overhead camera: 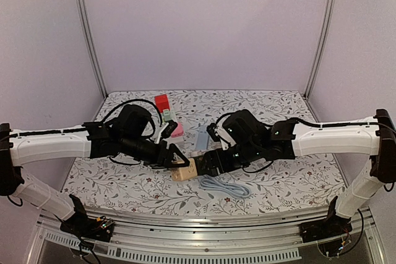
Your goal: Pull the plug off the socket
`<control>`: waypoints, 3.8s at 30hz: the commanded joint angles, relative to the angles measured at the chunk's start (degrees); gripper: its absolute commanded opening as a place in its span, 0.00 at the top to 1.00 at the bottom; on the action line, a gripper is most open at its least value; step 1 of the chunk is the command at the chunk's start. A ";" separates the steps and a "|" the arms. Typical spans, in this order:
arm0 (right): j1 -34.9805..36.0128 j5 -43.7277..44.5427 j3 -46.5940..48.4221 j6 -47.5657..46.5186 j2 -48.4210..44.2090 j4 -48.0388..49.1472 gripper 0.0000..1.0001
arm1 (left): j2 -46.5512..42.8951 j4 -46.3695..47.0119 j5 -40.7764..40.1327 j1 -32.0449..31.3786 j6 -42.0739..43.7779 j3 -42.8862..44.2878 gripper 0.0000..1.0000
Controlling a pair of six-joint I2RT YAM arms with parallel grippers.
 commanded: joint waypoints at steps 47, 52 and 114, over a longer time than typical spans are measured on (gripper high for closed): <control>0.49 7.91 -2.98 12.86 2.55 10.60 0.75 | -2.24 12.88 -2.95 -0.90 -10.68 -9.67 0.01; 0.46 8.15 -3.21 12.78 2.37 10.55 0.75 | -0.23 16.51 -3.69 -1.23 -12.40 -8.91 0.00; -1.08 1.50 -4.14 8.46 -6.92 5.25 0.20 | -9.85 3.44 -2.42 -0.25 5.06 -4.18 0.84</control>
